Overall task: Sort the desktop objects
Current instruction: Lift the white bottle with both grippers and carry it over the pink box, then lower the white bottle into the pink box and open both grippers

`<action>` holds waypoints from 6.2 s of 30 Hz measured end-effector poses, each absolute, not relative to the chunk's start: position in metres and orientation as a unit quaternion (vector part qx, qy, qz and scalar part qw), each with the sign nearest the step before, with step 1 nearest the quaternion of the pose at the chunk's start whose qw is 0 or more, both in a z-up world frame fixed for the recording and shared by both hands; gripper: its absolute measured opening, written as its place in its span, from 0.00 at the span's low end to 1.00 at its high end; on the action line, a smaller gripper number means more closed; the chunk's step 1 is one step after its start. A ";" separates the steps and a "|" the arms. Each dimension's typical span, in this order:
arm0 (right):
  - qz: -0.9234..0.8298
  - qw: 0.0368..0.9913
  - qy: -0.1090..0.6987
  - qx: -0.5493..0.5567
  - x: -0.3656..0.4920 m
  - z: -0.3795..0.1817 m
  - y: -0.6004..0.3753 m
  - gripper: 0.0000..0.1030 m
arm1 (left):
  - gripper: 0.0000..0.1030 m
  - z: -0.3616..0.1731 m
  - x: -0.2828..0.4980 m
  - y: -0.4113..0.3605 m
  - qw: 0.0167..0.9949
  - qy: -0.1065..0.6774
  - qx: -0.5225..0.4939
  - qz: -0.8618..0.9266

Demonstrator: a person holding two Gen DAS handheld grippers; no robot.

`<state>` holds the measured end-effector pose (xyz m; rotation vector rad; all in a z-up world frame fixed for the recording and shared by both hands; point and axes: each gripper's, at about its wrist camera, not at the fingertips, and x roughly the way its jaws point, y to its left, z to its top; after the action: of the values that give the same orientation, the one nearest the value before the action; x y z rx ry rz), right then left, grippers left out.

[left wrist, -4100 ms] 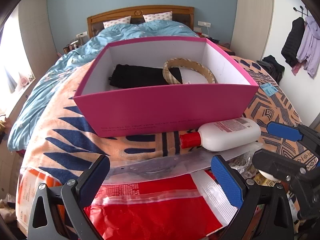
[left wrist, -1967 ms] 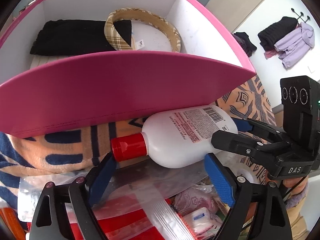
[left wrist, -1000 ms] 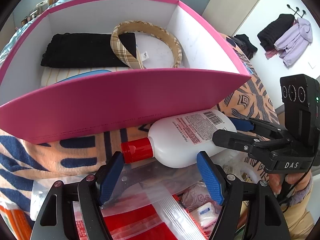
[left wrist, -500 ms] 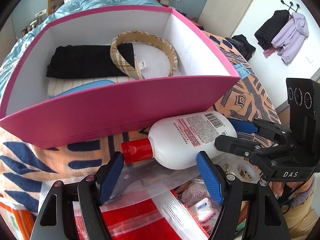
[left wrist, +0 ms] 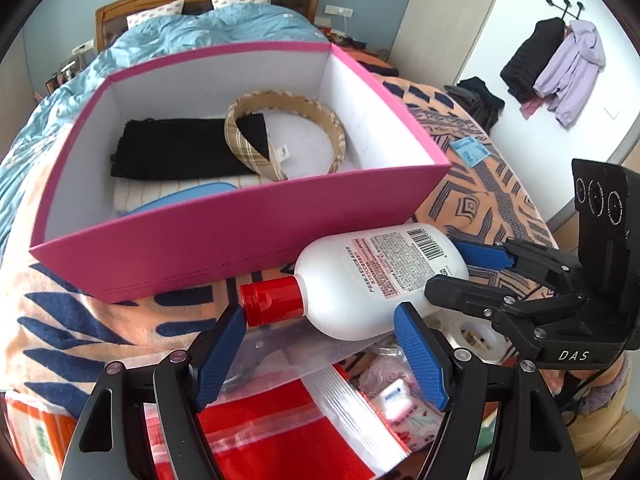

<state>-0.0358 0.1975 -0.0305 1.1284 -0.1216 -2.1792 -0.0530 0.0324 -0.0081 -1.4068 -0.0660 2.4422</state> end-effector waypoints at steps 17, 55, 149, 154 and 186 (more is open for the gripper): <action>-0.862 0.353 -0.031 0.362 -0.009 0.023 0.192 0.59 | 0.75 0.042 -0.030 0.018 0.163 -0.019 -0.434 0.886; -0.866 0.363 -0.026 0.342 -0.043 0.051 0.178 0.59 | 0.75 0.063 -0.059 0.008 0.148 -0.023 -0.407 0.901; -0.852 0.346 -0.013 0.393 -0.103 0.022 0.163 0.59 | 0.75 0.025 -0.120 0.002 0.123 -0.028 -0.464 0.877; -0.851 0.344 -0.008 0.396 -0.103 0.020 0.160 0.59 | 0.75 0.020 -0.123 0.001 0.124 -0.031 -0.471 0.873; -0.843 0.319 0.047 0.431 -0.107 0.015 0.147 0.59 | 0.75 -0.001 -0.138 -0.003 0.140 -0.050 -0.508 0.848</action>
<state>-0.1066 0.1466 0.0147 1.1336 0.1233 -2.2170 -0.1378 -0.0025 -0.0007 -1.4683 -0.1441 2.4520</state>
